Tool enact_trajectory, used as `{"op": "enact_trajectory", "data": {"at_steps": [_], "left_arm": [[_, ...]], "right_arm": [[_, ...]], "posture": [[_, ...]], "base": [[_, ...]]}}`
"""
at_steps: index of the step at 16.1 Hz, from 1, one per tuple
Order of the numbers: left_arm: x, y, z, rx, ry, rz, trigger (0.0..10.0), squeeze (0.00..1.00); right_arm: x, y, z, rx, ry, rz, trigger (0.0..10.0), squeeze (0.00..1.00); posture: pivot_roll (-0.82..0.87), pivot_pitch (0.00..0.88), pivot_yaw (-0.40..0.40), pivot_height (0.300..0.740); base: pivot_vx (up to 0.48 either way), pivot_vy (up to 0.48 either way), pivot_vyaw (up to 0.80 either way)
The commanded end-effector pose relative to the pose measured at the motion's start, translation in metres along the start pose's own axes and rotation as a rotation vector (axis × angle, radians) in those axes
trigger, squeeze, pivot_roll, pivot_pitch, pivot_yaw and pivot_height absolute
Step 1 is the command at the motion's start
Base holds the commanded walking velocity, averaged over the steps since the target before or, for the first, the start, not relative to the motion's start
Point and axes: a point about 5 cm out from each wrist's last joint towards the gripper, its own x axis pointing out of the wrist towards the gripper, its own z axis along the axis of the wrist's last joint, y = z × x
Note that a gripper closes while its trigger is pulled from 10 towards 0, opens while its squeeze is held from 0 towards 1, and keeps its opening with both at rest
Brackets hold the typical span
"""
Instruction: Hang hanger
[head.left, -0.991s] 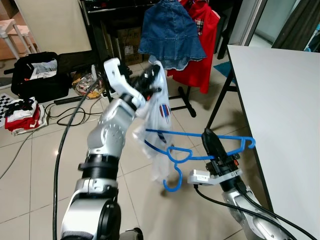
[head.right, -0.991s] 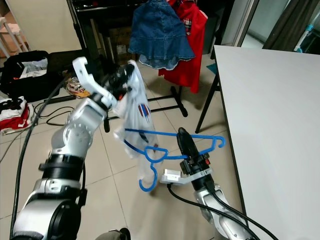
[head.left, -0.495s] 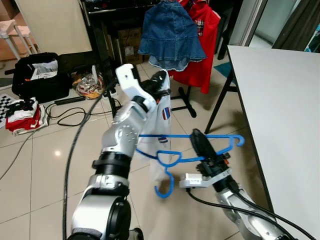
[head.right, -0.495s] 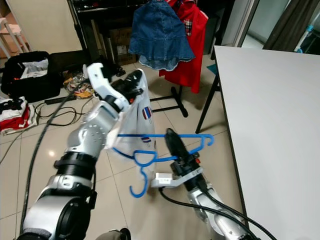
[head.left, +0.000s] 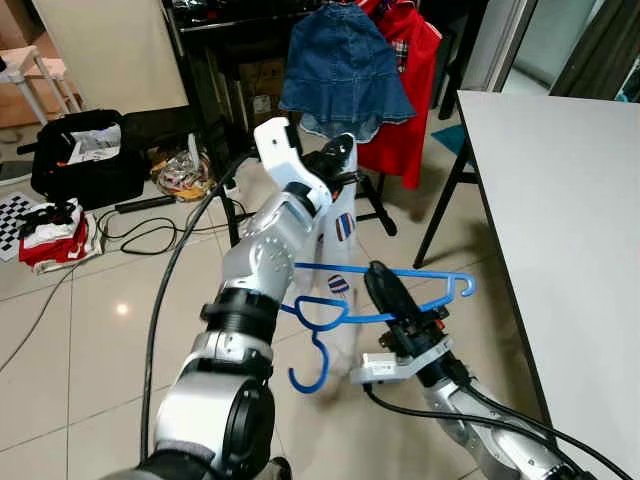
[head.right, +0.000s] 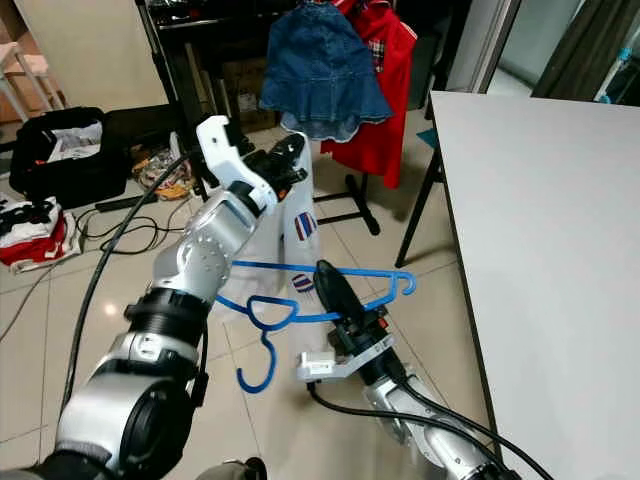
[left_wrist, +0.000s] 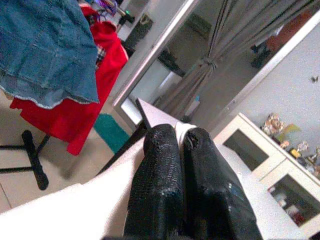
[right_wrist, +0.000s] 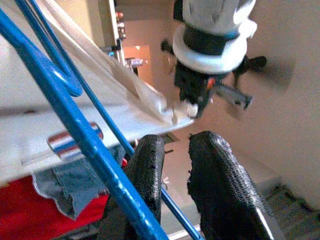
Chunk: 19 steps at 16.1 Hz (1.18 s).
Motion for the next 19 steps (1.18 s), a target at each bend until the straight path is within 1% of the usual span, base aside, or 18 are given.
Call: {"op": "enact_trajectory", "data": {"at_steps": [1,3,5,7,9,10,11,12,13,14,15,17,18,19], "left_arm": [[0.011,-0.025,0.002,0.028,0.000,-0.090,10.0,0.00],[0.012,-0.035,-0.013,0.033,0.062,-0.127,10.0,0.00],[0.012,-0.041,-0.025,0.033,0.103,-0.153,10.0,0.00],[0.010,-0.056,-0.040,0.020,0.156,-0.209,10.0,0.00],[0.009,-0.065,-0.051,0.038,0.191,-0.244,10.0,0.00],[0.008,-0.069,-0.055,0.055,0.202,-0.267,10.0,0.00],[0.007,-0.071,-0.057,0.071,0.209,-0.284,10.0,0.00],[0.005,-0.075,-0.060,0.114,0.223,-0.318,10.0,0.00],[0.001,-0.079,-0.065,0.176,0.247,-0.370,10.0,0.00],[-0.006,-0.084,-0.072,0.239,0.279,-0.454,10.0,0.00],[-0.009,-0.087,-0.075,0.261,0.293,-0.487,10.0,0.00],[-0.019,-0.095,-0.084,0.340,0.335,-0.611,10.0,0.00],[-0.023,-0.098,-0.087,0.355,0.348,-0.652,10.0,0.00],[-0.024,-0.098,-0.088,0.354,0.355,-0.661,10.0,0.00]], "right_arm": [[0.003,0.002,0.004,0.018,-0.034,0.016,10.0,0.00],[0.008,-0.001,0.003,0.024,-0.047,0.008,10.0,0.00],[0.010,-0.002,0.003,0.038,-0.064,0.009,10.0,0.00],[0.011,0.000,0.004,0.061,-0.072,0.020,10.0,0.00],[0.014,0.001,0.004,0.095,-0.061,0.033,10.0,0.00],[0.015,0.004,0.003,0.123,-0.039,0.066,10.0,0.00],[0.013,0.009,0.001,0.131,-0.019,0.109,10.0,0.00],[0.009,0.019,-0.005,0.154,0.031,0.184,10.0,0.00],[0.003,0.025,-0.010,0.178,0.067,0.239,10.0,0.00],[-0.002,0.029,-0.013,0.201,0.082,0.281,10.0,0.00],[-0.002,0.030,-0.014,0.205,0.083,0.291,10.0,0.00],[0.001,0.030,-0.013,0.234,0.074,0.328,10.0,0.00],[0.005,0.030,-0.011,0.268,0.070,0.359,10.0,0.00],[0.009,0.031,-0.008,0.315,0.072,0.387,10.0,0.00]], "posture": [[0.06,0.088,0.094,0.740],[0.05,0.087,0.097,0.740],[0.05,0.087,0.097,0.740],[0.06,0.088,0.097,0.740],[0.06,0.089,0.097,0.740],[0.05,0.089,0.099,0.740],[0.05,0.089,0.099,0.740],[0.05,0.089,0.098,0.740],[0.05,0.089,0.097,0.740],[0.06,0.089,0.094,0.740],[0.06,0.089,0.094,0.740],[0.06,0.090,0.092,0.740],[0.06,0.090,0.091,0.740],[0.06,0.090,0.091,0.740]], "base": [[0.000,0.000,0.00],[0.000,0.000,0.00],[0.000,0.000,0.00],[0.000,0.000,0.00],[0.000,0.000,0.00],[0.000,0.000,0.00],[0.000,0.000,0.00],[0.000,0.000,0.00],[0.000,0.000,0.00],[0.000,0.000,0.00],[0.000,0.000,0.00],[0.000,0.000,0.00],[0.000,0.000,0.00],[0.000,0.000,0.00]]}}
